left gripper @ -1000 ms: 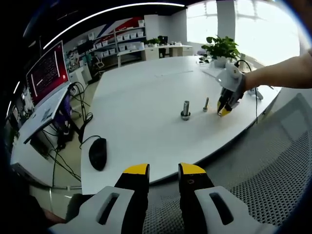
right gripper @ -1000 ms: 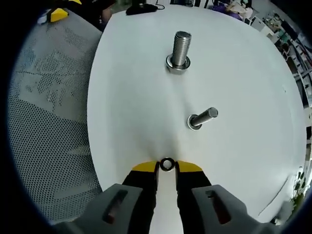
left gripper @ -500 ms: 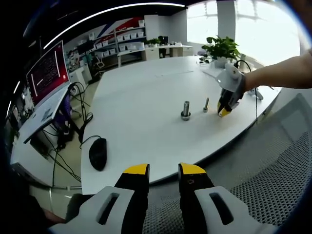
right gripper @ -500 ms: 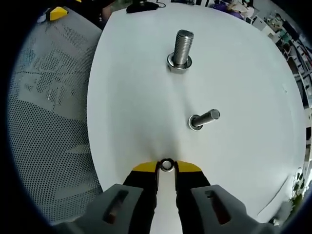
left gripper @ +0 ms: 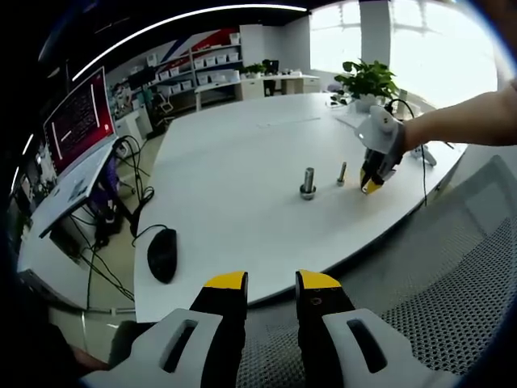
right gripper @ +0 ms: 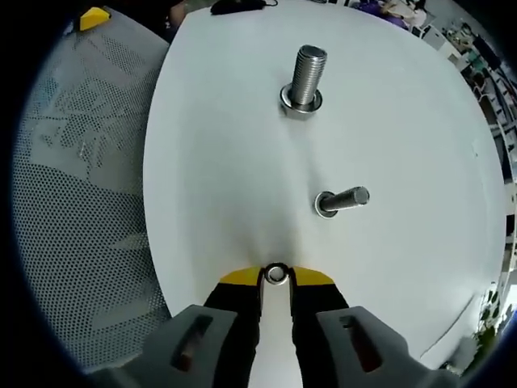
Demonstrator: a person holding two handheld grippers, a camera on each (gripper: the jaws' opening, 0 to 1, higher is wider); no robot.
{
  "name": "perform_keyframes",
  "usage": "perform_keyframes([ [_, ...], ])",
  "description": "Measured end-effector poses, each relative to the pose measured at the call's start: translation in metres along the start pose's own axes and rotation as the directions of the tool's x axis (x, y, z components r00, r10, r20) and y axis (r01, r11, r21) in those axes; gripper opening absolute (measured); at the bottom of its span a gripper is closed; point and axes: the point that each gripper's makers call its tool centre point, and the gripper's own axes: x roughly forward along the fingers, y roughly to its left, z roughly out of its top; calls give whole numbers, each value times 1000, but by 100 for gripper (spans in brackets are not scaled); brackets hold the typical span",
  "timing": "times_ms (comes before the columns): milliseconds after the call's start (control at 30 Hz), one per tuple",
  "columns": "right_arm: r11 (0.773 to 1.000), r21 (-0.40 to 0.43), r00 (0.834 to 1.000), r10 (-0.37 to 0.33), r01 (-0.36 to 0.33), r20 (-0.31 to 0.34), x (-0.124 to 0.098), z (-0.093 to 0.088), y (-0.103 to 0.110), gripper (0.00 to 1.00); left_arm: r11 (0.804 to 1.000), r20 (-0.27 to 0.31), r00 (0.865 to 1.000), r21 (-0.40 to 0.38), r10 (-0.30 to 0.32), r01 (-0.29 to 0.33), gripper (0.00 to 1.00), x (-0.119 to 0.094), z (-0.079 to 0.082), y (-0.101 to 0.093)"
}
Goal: Place the washer onto the threaded stud by aligning its center hole with the stud, sliding it down to the base, and recovering from edge contact or off-axis alignment until the washer reaches the visible bottom stop.
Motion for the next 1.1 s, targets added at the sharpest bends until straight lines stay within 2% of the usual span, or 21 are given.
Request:
perform_keyframes([
  [133,1000,25,1000,14,-14,2,-1,-3,-1,14,1000,-1,1000,2,0,0,22,0,0,0],
  [267,1000,5,1000,9,-9,3,-4,-3,-2,14,1000,0,1000,2,-1,1,22,0,0,0],
  [533,1000,1,1000,22,-22,17,-17,7,-2,14,1000,1,1000,3,-2,2,22,0,0,0],
  [933,999,-18,998,45,-45,-38,-1,-7,9,14,1000,2,1000,3,-1,1,22,0,0,-1],
  [967,999,-24,999,28,-29,-40,-2,-8,7,14,1000,2,1000,3,-1,1,22,0,0,-1],
  [1100,999,-10,999,42,-43,-32,0,-5,7,14,1000,1,1000,4,-3,3,22,0,0,-1],
])
